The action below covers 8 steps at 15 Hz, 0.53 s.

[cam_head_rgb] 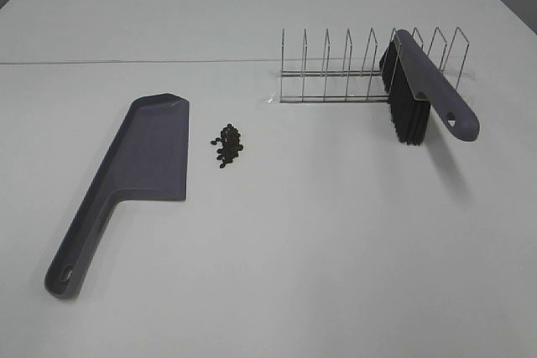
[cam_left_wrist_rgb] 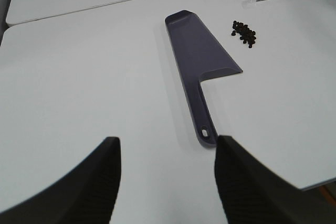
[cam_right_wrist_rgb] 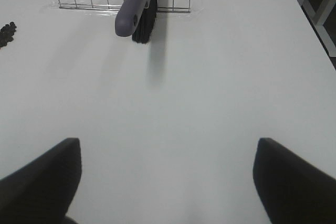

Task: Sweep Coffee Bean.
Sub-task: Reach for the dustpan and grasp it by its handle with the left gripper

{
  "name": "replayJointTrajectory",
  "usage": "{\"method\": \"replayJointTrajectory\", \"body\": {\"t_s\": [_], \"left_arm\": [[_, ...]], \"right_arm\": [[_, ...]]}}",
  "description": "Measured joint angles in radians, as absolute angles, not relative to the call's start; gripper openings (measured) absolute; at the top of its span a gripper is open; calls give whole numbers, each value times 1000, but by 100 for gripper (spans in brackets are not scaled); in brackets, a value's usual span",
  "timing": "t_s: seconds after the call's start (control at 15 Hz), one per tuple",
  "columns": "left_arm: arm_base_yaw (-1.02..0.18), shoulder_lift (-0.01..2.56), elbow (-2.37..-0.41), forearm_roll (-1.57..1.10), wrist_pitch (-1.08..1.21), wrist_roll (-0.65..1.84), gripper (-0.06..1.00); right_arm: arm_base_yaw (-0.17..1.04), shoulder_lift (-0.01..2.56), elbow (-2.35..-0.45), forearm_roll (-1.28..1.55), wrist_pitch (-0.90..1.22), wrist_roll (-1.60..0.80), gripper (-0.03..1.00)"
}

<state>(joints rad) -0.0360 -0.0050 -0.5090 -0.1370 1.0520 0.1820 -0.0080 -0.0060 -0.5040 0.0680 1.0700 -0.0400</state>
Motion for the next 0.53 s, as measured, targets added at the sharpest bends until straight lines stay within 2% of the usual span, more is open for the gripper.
{"method": "replayJointTrajectory", "body": {"t_s": [0.53], "left_arm": [[-36, -5, -509, -137, 1052, 182, 53]], "right_arm": [[-8, -6, -504, 68, 1070, -40, 84]]}}
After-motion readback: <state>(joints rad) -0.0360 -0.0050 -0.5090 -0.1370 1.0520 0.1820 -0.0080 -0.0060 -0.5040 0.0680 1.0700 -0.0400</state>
